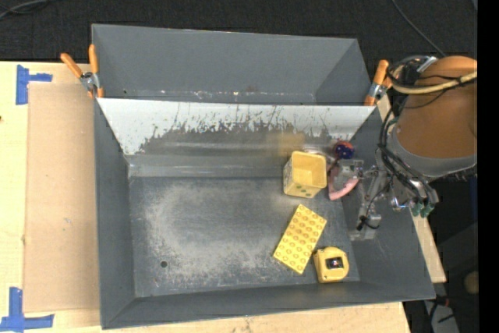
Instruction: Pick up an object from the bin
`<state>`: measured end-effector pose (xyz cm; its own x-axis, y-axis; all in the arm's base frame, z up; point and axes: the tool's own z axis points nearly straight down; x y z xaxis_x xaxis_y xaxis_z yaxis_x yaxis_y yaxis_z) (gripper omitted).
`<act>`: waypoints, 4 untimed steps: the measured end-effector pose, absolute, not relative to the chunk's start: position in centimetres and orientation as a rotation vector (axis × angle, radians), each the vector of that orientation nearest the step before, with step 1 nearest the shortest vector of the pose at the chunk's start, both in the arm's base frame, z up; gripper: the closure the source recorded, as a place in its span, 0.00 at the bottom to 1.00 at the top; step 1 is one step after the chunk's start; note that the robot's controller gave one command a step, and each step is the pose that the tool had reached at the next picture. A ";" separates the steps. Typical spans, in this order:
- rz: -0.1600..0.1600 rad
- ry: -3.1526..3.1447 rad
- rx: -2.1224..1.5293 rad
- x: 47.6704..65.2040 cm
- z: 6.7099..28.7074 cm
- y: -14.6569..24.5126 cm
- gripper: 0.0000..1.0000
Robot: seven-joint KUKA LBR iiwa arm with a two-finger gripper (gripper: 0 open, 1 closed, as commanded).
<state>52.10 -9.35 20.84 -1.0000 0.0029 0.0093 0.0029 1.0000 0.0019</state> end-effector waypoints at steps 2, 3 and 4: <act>-0.002 -3.129 0.270 53.2 16.2 -7.8 0.00; 0.001 -3.010 0.909 54.9 14.5 -5.8 0.00; -0.007 -2.922 1.144 54.7 15.2 -5.7 0.00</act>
Offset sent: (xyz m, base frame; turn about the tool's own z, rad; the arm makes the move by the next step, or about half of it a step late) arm 0.0267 0.0424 -0.1384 -0.4812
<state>54.72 -5.72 15.21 -0.7341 -0.6790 0.0020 -0.6790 0.7341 0.0055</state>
